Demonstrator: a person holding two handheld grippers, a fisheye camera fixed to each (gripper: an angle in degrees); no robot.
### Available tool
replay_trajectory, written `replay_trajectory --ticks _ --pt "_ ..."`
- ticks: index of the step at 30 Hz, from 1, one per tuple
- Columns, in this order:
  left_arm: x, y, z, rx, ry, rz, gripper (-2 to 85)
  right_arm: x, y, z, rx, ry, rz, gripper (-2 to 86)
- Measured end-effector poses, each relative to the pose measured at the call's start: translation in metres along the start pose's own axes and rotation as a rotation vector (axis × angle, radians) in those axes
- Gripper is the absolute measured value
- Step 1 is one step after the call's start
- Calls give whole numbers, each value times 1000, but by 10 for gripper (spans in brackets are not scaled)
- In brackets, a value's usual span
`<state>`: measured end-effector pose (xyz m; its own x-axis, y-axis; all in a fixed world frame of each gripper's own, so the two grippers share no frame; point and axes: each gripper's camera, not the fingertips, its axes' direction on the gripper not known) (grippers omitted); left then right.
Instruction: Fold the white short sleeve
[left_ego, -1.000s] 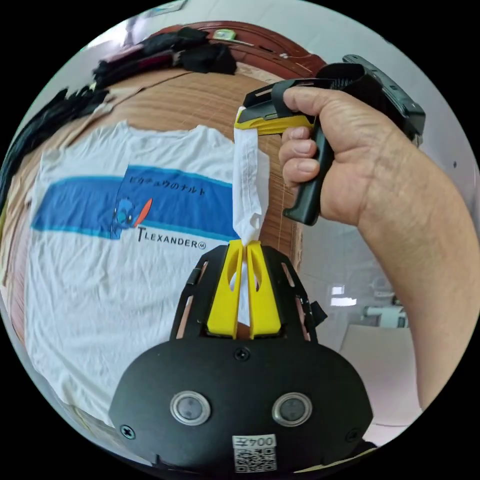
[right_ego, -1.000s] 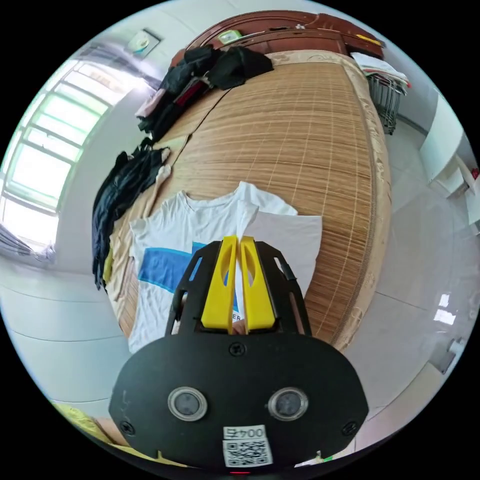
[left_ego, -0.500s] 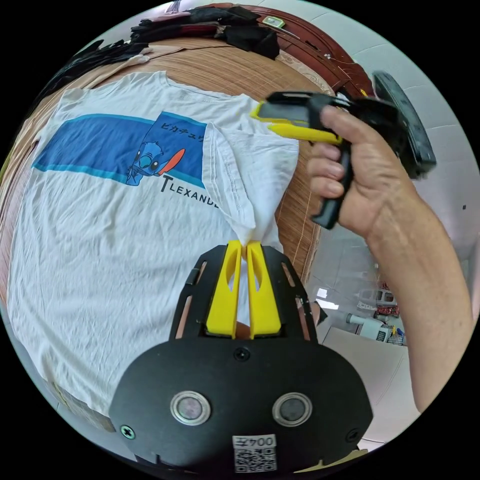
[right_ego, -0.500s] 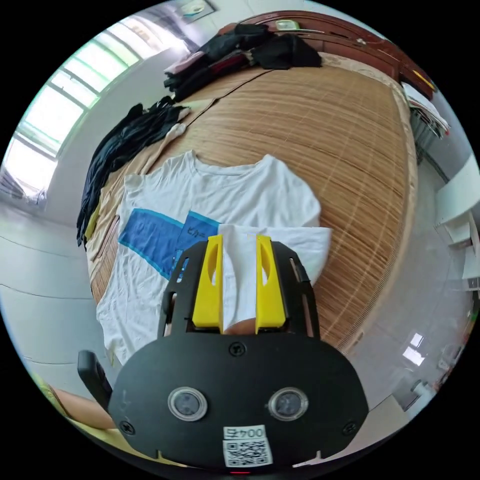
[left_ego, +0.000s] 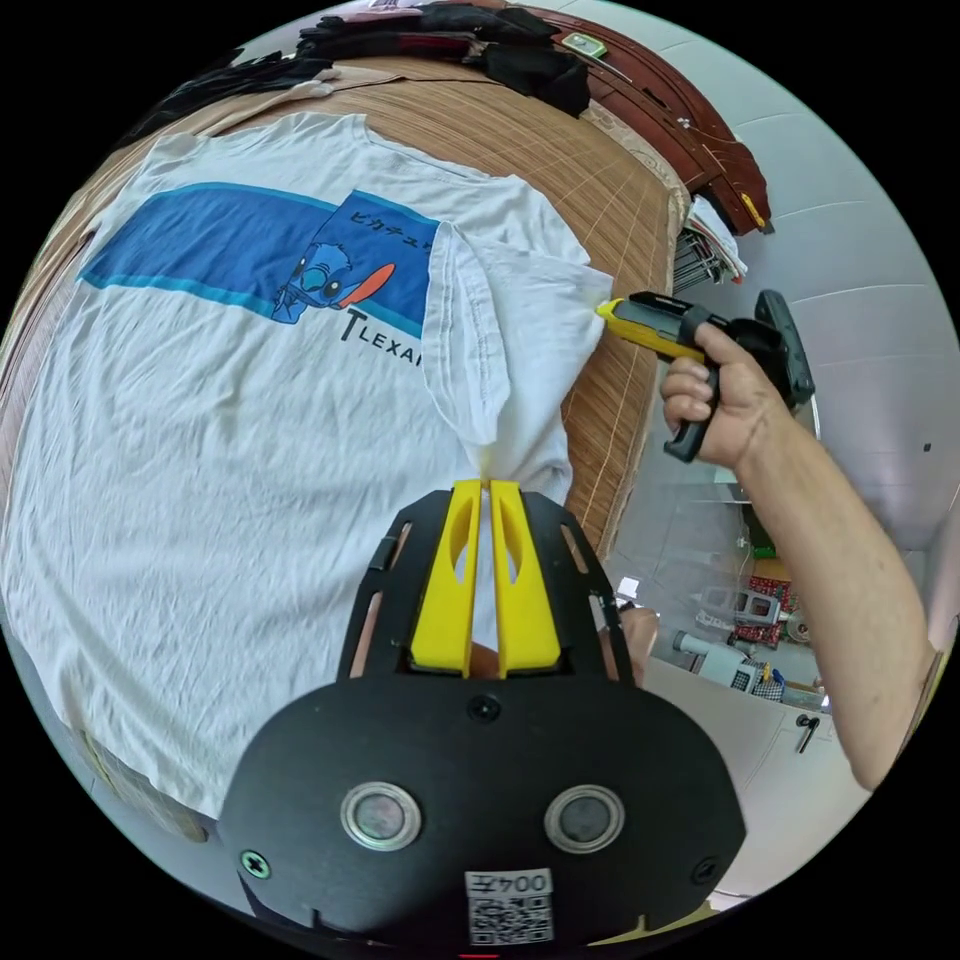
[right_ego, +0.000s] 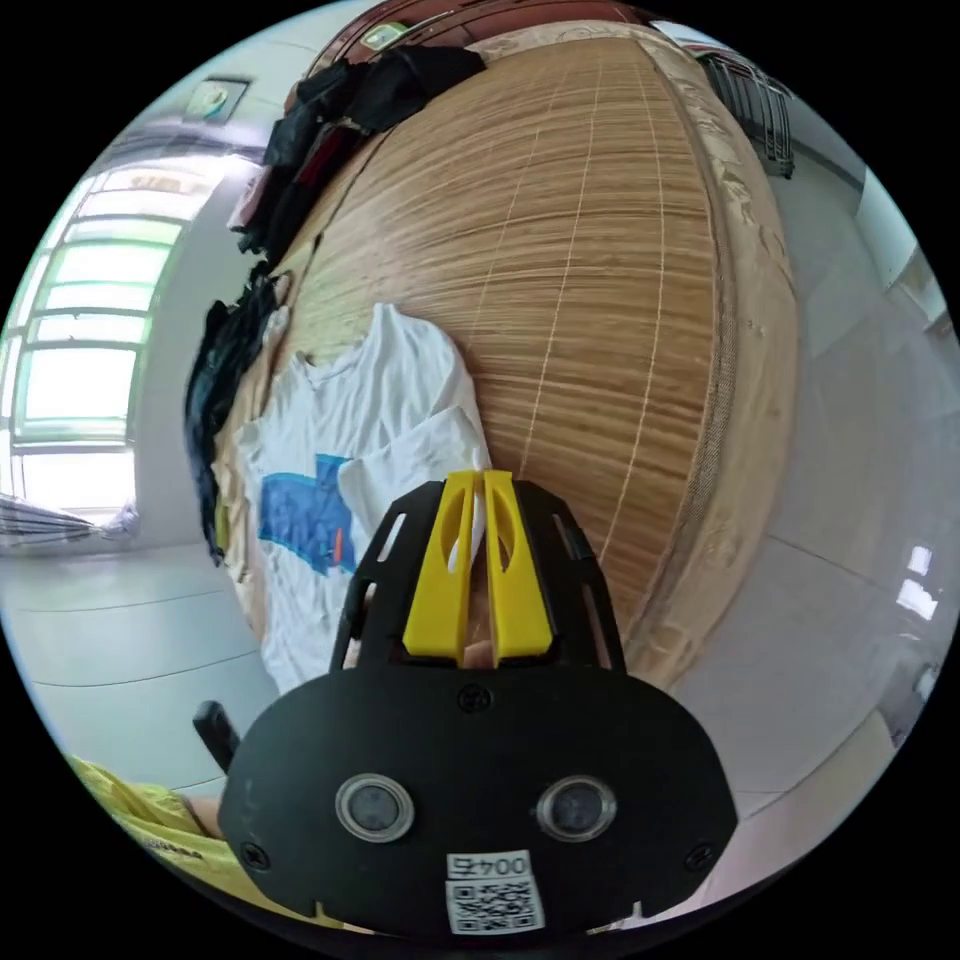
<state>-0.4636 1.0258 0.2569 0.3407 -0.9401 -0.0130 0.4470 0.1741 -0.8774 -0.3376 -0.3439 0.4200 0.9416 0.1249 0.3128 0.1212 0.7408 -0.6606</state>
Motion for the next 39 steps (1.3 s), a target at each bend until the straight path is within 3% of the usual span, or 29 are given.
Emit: replay_trajectory --ticks 2,5,9,14,20,29,39 --pt "4 6 3 -19 -16 29 7 -6 -10 -17 59 179 -23 21" --pt "13 21 9 -49 -46 91 4 -2 -14 -40 99 271 -10 46" --pt "24 46 14 -69 -115 197 3 -13 9 -68 136 299 -83 66" --pt "30 80 22 -109 -189 317 4 -60 110 -68 70 292 -296 68" --pt "26 119 28 -111 -228 417 5 -83 198 -43 6 335 -294 73" --pt "9 133 36 -106 -216 434 6 -119 208 -29 2 593 -643 80" --pt "-7 146 45 -100 -237 435 5 -132 206 -50 -7 534 -792 55"
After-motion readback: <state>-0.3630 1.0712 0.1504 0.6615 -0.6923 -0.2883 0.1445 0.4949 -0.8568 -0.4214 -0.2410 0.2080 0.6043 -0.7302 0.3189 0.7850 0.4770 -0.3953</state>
